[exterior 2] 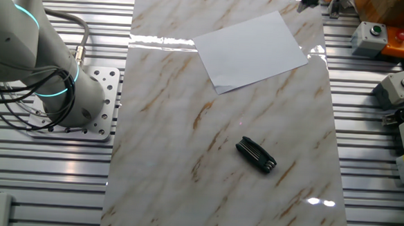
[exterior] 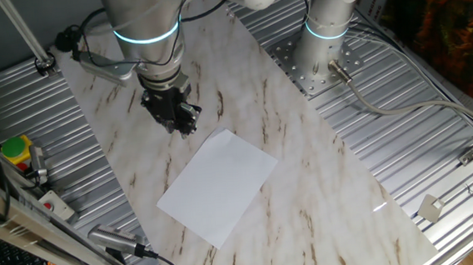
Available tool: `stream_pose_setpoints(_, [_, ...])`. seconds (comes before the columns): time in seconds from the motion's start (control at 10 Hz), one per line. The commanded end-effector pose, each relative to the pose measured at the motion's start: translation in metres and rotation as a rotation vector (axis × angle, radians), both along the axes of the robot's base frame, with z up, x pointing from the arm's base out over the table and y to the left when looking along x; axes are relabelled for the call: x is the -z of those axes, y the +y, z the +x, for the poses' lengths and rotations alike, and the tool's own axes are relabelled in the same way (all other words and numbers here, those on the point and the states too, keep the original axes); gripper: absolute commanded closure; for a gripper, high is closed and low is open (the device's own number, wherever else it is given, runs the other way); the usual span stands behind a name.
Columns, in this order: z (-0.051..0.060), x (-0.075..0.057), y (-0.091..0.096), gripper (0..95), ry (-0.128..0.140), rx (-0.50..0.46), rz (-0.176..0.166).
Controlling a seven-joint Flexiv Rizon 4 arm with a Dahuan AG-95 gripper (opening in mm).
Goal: Flip over and spread out the paper that is laid flat on the table
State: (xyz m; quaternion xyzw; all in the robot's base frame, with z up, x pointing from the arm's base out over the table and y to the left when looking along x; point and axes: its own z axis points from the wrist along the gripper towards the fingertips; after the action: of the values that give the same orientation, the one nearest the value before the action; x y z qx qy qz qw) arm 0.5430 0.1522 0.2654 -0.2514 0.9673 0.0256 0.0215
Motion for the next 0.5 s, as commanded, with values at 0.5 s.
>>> stream_pose_setpoints(0.5, [-0.0112,-0.0043,-0.0057,76.0,0.003,0.071,-0.002])
